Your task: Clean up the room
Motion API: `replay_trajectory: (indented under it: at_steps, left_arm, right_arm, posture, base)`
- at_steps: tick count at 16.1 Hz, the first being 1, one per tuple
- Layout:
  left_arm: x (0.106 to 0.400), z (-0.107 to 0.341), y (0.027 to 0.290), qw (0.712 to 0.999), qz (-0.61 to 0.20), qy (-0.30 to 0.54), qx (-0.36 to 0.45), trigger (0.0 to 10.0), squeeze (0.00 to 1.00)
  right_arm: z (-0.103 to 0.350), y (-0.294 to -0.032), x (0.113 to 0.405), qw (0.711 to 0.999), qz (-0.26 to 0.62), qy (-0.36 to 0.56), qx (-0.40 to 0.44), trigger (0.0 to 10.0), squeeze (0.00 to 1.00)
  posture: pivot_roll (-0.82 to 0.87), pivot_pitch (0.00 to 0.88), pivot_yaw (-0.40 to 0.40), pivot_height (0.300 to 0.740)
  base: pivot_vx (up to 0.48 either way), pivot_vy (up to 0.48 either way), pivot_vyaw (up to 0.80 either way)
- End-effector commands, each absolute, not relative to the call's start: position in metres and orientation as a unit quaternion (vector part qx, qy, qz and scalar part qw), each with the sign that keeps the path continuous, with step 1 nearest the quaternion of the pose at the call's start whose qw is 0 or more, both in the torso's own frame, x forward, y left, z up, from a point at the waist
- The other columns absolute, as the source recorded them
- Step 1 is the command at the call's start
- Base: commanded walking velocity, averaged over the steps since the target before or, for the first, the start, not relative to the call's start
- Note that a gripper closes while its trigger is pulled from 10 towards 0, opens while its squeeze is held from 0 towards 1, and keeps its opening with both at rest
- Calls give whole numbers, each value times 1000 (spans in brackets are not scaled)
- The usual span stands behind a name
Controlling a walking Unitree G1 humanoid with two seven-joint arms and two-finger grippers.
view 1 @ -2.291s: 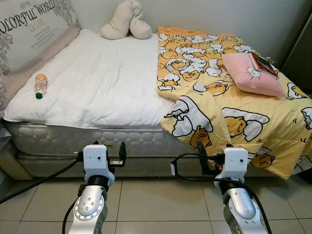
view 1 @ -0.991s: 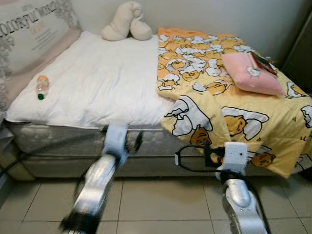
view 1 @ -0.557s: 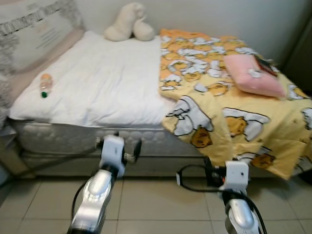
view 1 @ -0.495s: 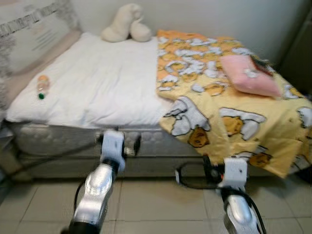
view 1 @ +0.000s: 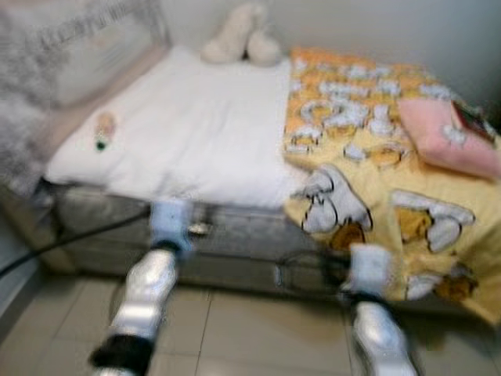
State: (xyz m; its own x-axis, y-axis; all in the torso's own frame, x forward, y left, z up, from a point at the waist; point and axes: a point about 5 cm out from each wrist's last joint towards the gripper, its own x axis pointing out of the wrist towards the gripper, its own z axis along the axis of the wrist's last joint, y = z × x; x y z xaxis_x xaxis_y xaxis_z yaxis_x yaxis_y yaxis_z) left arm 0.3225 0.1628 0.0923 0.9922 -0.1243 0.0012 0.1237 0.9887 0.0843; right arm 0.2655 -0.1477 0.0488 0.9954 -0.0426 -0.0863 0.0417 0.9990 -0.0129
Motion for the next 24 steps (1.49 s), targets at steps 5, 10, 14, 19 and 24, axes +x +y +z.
replay_trajectory:
  at_steps: [5,10,14,19,24]
  left_arm:
    - [329,101,149,997,-74,-19,26,10000,0]
    - [334,101,154,995,-82,-10,54,10000,0]
    - [337,103,146,992,-109,-5,58,10000,0]
    - [335,103,131,985,-152,-12,78,10000,0]
    - [337,102,131,990,-129,-8,55,10000,0]
  right_arm:
    - [48,-164,266,998,-36,47,-20,10000,0]
    - [48,-163,265,998,-35,47,-19,10000,0]
    - [48,-162,264,998,-33,44,-17,10000,0]
    - [52,-167,264,998,-51,34,-12,10000,0]
    - [51,-166,265,998,-47,36,-12,10000,0]
  posture:
    - [9,0,-11,740]
    - [5,0,-12,740]
    - [1,0,-11,740]
    - [0,0,-17,740]
    - [-5,0,-11,740]
  base:
    - [475,0,521]
    - [171,417,505]
    - [0,477,234]
    - [0,284,-316]
    - [376,0,-154]
